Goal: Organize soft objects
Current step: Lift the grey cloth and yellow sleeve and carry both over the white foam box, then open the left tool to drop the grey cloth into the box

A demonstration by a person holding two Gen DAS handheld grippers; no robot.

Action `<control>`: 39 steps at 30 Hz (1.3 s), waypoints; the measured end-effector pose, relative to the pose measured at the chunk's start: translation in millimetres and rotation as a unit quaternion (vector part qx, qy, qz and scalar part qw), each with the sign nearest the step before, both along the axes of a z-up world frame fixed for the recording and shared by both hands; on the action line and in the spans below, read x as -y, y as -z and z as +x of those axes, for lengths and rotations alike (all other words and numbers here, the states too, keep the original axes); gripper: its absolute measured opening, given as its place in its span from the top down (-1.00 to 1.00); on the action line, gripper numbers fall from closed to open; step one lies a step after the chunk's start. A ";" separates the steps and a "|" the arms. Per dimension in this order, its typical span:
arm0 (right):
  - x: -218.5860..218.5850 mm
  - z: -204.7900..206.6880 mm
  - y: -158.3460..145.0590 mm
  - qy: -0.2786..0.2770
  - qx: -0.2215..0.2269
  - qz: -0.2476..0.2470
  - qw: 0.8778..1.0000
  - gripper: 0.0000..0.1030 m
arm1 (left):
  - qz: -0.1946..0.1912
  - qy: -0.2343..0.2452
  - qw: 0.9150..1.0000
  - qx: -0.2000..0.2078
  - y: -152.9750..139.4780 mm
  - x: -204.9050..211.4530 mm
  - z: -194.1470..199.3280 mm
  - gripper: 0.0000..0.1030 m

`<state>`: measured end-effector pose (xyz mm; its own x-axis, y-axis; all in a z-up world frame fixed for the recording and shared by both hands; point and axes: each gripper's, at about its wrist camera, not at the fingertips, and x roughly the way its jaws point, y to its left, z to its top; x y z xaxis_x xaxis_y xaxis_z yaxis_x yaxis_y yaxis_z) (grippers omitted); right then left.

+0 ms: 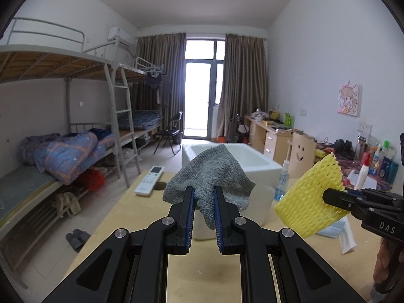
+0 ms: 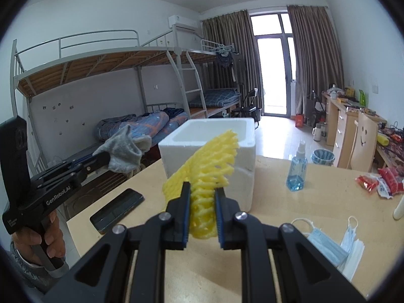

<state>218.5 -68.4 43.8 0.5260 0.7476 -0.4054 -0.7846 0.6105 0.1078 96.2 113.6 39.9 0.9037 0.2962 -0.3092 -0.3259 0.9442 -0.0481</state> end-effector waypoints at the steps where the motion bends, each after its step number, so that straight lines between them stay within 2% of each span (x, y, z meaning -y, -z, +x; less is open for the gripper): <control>1: 0.1 -0.1 -2.7 0.000 0.003 0.001 1.000 0.60 | -0.001 0.004 1.000 0.003 -2.9 -0.7 2.1 0.70; 11: -1.8 5.6 -27.1 0.009 0.031 0.008 0.999 0.60 | 0.005 0.035 0.999 0.029 -33.7 -1.4 17.7 0.70; 17: -7.9 10.5 -35.8 0.008 0.042 0.012 0.999 0.60 | 0.006 0.044 0.998 0.045 -41.7 -1.6 22.2 0.70; 33: -27.4 41.4 -52.2 0.001 0.059 0.012 0.998 0.60 | 0.014 0.045 0.998 0.035 -51.5 -5.7 54.4 0.70; 39: -32.9 50.4 -46.1 0.011 0.054 -0.002 0.998 0.60 | 0.008 0.047 0.998 0.036 -52.4 -11.8 67.4 0.70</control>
<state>269.0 -35.5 89.8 0.5834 0.7336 -0.3486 -0.7775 0.6285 0.0215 163.6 125.5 92.3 0.9477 0.2131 -0.2378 -0.2317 0.9714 -0.0528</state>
